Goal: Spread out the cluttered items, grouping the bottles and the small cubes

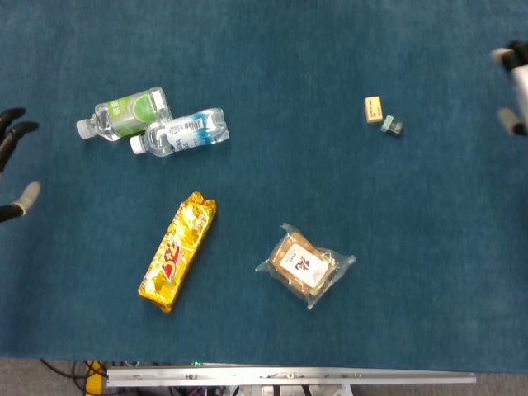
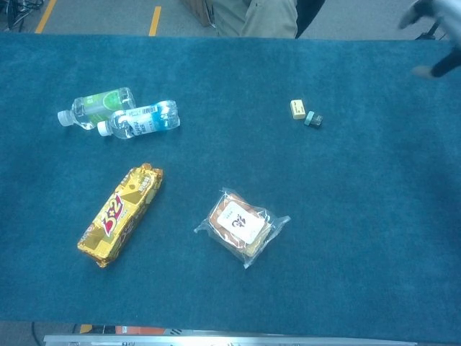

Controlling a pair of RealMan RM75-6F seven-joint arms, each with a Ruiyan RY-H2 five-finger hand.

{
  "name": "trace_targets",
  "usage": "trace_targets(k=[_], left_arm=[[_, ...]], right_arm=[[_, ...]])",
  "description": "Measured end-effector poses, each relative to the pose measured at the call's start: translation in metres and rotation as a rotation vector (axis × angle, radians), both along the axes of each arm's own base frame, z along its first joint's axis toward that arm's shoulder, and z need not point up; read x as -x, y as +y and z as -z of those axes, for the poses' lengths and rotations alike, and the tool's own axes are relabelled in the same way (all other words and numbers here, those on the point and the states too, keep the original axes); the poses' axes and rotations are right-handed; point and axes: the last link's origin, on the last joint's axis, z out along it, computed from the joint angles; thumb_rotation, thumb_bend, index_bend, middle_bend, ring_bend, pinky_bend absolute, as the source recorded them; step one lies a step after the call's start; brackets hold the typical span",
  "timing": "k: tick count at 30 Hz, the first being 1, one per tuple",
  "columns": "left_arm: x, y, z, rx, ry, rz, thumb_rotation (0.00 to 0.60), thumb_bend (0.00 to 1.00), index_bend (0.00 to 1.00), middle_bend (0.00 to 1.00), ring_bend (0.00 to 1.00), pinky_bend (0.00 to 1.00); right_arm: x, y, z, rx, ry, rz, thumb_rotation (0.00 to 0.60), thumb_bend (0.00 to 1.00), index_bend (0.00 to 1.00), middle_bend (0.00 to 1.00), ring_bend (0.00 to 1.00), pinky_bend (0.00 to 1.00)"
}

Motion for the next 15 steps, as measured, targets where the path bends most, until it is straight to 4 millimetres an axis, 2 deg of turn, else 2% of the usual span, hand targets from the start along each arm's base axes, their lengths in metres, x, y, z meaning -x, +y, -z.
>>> trace_targets(k=[7,15], left_arm=[[0.004,-0.005,-0.005,-0.046,0.021,-0.021,0.600,0.26,0.21,0.16,0.05,0.22],[0.013,-0.022,-0.012,-0.108,0.029,-0.049,0.600,0.26,0.21,0.16,0.05,0.22]], right_arm=[[0.023,0.047,-0.032,0.125,-0.089,-0.008,0.600,0.20,0.34,0.35,0.26,0.41],[0.052,0.099,-0.049,0.212,-0.115,0.044,0.600,0.20,0.34,0.35,0.26,0.41]])
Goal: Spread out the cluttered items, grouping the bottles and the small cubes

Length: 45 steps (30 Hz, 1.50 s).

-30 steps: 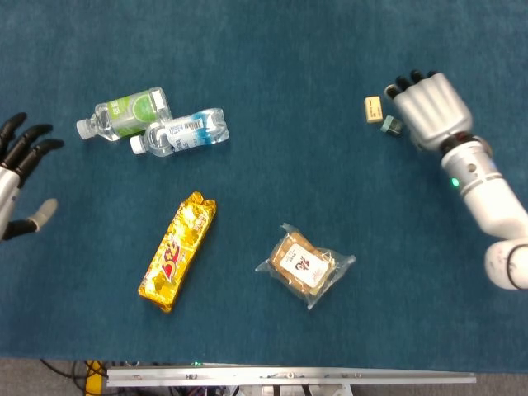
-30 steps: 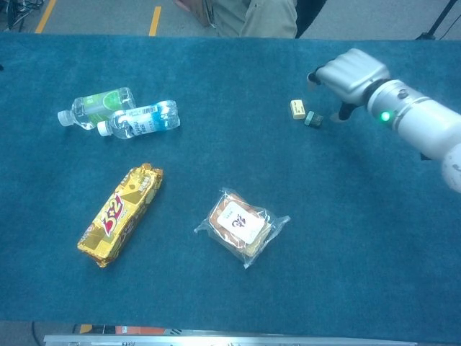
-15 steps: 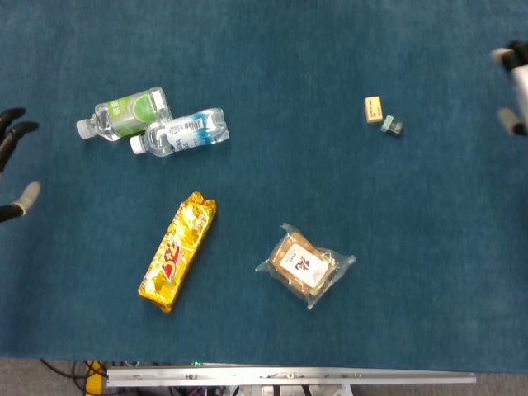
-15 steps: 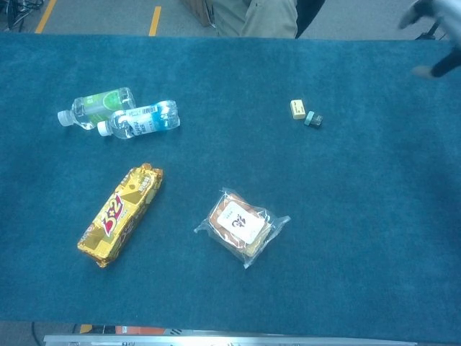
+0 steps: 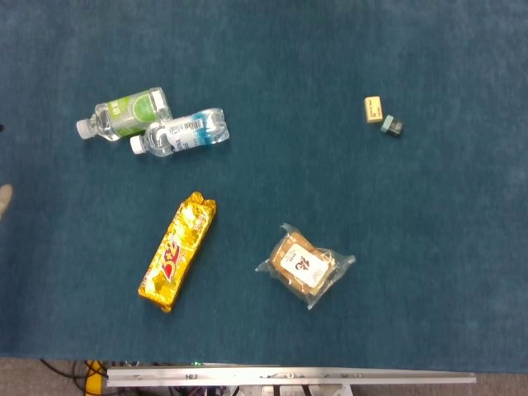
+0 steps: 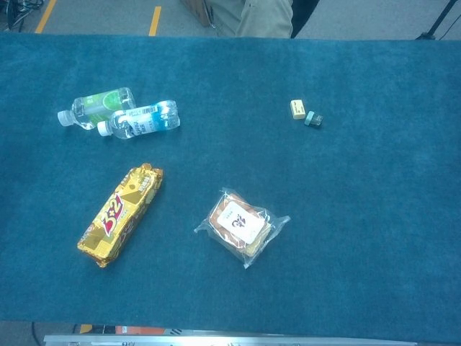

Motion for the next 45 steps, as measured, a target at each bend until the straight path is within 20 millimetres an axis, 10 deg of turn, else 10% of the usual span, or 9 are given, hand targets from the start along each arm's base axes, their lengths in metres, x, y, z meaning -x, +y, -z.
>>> trace_targets(k=[8,45], left_arm=[[0.006,-0.016,-0.004,-0.016,0.013,-0.034,0.600,0.26,0.21,0.16,0.05,0.22],[0.007,-0.016,0.004,0.032,0.021,-0.052,0.600,0.26,0.21,0.16,0.05,0.22]], right_arm=[[0.021,0.031,-0.009,0.027,0.004,0.073,0.600,0.20,0.34,0.35,0.26,0.41],[0.039,0.029,-0.003,-0.032,0.002,0.165,0.600,0.20,0.34,0.35,0.26,0.41]])
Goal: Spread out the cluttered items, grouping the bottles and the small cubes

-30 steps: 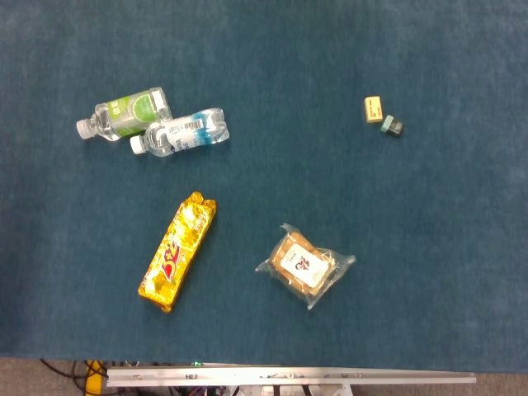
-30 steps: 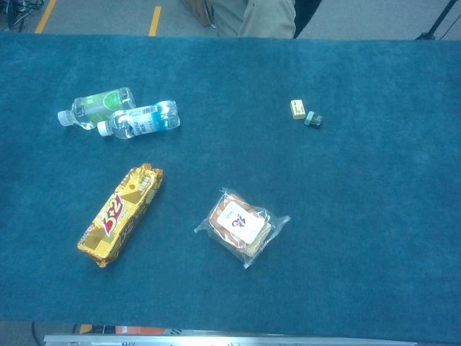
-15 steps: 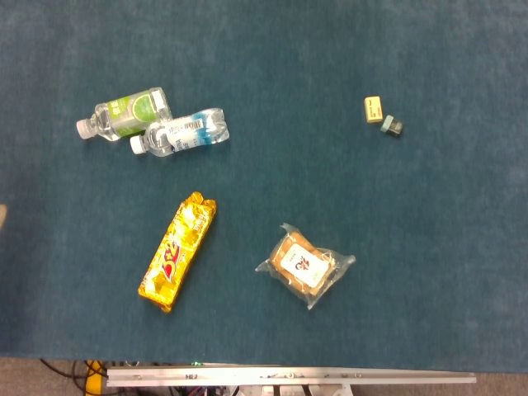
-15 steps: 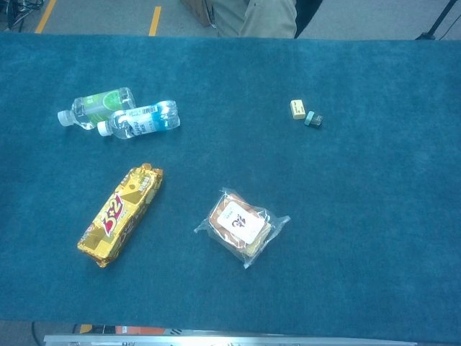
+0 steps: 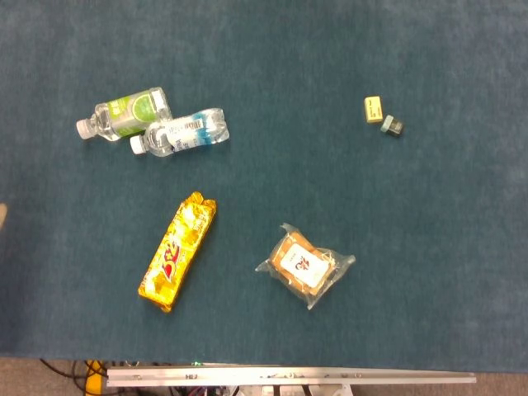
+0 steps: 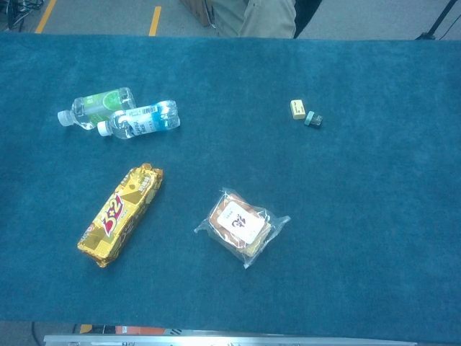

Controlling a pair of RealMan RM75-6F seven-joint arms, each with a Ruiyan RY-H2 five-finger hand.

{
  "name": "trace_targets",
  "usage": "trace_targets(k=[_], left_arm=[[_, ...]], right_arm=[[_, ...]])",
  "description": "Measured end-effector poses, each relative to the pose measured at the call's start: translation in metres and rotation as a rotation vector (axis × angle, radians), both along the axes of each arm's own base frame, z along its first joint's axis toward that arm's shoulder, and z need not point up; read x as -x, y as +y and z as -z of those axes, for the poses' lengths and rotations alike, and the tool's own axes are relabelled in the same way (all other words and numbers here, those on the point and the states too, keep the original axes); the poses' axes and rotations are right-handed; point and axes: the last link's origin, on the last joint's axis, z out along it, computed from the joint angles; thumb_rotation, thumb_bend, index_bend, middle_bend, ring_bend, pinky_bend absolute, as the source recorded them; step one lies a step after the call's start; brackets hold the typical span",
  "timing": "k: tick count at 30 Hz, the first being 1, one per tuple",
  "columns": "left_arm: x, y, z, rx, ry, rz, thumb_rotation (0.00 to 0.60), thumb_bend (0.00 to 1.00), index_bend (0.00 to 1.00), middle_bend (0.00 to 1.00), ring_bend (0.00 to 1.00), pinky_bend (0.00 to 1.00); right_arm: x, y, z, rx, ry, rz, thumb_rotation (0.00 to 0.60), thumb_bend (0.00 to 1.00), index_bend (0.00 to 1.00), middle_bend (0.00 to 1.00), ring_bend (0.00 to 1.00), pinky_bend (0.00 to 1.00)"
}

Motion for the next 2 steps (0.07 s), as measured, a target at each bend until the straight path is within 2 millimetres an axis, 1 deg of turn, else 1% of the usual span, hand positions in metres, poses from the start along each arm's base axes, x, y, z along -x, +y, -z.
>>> trace_targets(k=[2], left_arm=[[0.0002,0.0007,0.0009,0.003,-0.001,0.001,0.600,0.26,0.21,0.16,0.05,0.22]], right_arm=[[-0.0001,0.0009,-0.0005,0.001,-0.001,0.002,0.600,0.20,0.34,0.35,0.26,0.41]])
